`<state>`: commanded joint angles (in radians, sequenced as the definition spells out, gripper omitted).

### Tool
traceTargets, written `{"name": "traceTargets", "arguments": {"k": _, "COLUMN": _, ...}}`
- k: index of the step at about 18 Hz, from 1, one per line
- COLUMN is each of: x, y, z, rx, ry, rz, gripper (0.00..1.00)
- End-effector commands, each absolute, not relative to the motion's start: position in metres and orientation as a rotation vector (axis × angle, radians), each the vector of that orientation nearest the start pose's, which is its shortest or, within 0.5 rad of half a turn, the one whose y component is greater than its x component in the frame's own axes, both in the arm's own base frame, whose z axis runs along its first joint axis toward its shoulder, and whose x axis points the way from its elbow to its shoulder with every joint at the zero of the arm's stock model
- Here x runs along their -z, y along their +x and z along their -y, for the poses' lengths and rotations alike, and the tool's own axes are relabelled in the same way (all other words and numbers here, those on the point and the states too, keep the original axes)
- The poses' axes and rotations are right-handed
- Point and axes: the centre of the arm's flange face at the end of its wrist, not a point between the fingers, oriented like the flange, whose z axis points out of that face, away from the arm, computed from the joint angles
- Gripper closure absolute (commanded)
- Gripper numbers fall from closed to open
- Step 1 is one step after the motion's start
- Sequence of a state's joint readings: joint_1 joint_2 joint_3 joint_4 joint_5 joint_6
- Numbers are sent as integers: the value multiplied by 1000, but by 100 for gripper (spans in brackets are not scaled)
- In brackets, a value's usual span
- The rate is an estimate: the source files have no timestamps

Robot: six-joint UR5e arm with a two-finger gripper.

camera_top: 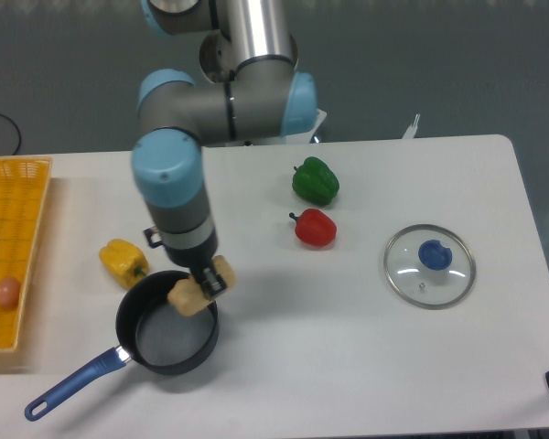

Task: Place the bread in the pot
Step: 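Carry the bread across the table and lower it into the black saucepan, then open the gripper to release the bread inside the saucepan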

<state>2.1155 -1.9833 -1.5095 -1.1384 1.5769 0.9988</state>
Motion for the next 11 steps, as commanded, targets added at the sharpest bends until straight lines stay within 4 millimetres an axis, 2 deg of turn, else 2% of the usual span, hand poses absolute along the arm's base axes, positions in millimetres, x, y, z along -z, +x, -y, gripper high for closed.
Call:
{"name": "traceTargets", "arguments": {"k": 4, "x": -308, "y": -200, "z": -639, "rx": -105, "ry": -3009, "rz": -672, "gripper": 51}}
{"name": "traceTargets", "arguments": {"k": 6, "x": -300, "y": -198, "z": -642, "rx": -95, "ry": -3017, "rz": -667, "gripper": 51}}
{"name": "traceTargets", "arguments": {"k": 10, "x": -292, "y": -192, "z": -646, "rx": -95, "ry": -3019, "rz": -677, "gripper": 39}}
{"name": "traceTargets", "arguments": {"k": 11, "x": -291, "y": -192, "z": -647, "rx": -99, "ry": -3018, "rz": -679, "gripper": 28}}
